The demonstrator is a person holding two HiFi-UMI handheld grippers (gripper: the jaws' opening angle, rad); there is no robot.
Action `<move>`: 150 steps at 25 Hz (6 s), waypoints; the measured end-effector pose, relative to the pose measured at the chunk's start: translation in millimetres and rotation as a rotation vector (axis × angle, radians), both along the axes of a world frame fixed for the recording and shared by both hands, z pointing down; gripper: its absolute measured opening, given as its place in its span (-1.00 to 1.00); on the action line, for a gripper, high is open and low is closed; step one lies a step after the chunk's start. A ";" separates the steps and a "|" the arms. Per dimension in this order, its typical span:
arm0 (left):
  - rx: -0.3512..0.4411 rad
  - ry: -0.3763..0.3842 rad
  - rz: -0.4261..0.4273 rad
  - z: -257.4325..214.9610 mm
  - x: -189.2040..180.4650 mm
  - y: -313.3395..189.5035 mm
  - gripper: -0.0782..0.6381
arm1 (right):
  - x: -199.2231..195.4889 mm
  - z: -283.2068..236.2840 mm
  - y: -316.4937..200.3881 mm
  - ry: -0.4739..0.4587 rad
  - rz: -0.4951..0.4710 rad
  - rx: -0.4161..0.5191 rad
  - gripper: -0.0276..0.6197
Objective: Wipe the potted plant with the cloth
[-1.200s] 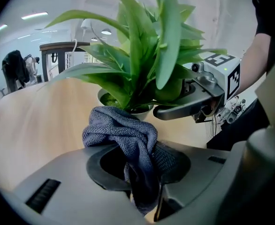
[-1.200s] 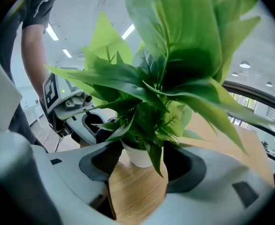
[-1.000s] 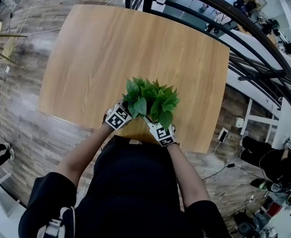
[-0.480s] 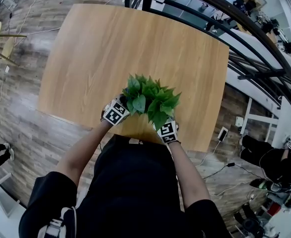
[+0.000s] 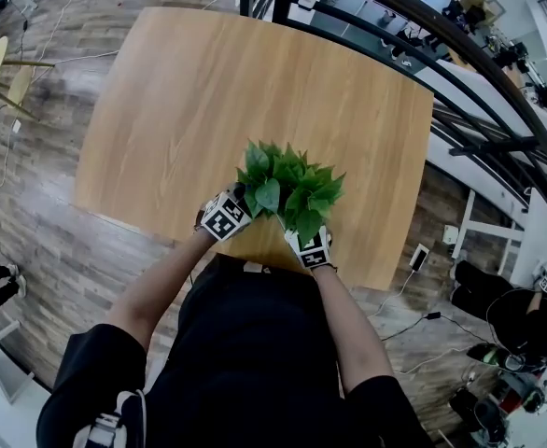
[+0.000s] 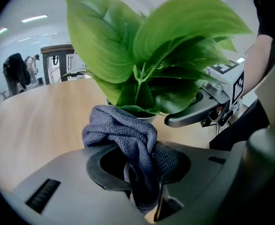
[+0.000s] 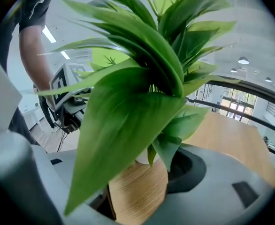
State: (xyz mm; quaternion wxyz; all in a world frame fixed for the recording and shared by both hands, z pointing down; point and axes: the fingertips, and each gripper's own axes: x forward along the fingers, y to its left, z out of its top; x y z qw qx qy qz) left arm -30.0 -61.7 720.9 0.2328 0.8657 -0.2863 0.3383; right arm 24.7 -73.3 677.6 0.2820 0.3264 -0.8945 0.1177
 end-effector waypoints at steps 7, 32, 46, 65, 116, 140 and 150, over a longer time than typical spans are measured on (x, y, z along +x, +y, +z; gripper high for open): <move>-0.001 -0.006 0.013 2.7 6.9 5.8 -0.37 | 1.7 2.4 5.5 0.004 -0.027 -0.006 -0.05; 0.013 -0.058 0.031 0.4 5.0 5.6 -0.37 | 8.3 12.1 12.5 0.046 -0.095 -0.012 -0.05; 0.027 -0.087 0.116 8.7 12.0 19.9 -0.37 | -11.0 8.9 51.9 -0.004 -0.321 -0.033 -0.06; 0.015 -0.007 -0.008 23.6 -1.8 0.0 -0.37 | 19.6 0.1 -7.2 0.061 -0.151 0.051 -0.05; 0.461 0.450 -0.176 -238.6 -11.3 93.0 -0.37 | 23.2 -220.2 97.2 -0.401 0.204 0.295 -0.82; 0.624 0.364 -0.363 -292.7 79.9 179.8 -0.37 | 83.5 -275.4 188.3 -0.465 0.077 0.431 -0.86; 0.599 0.377 -0.286 -285.1 80.3 199.9 -0.37 | 81.6 -270.6 202.4 -0.458 0.135 0.412 -0.86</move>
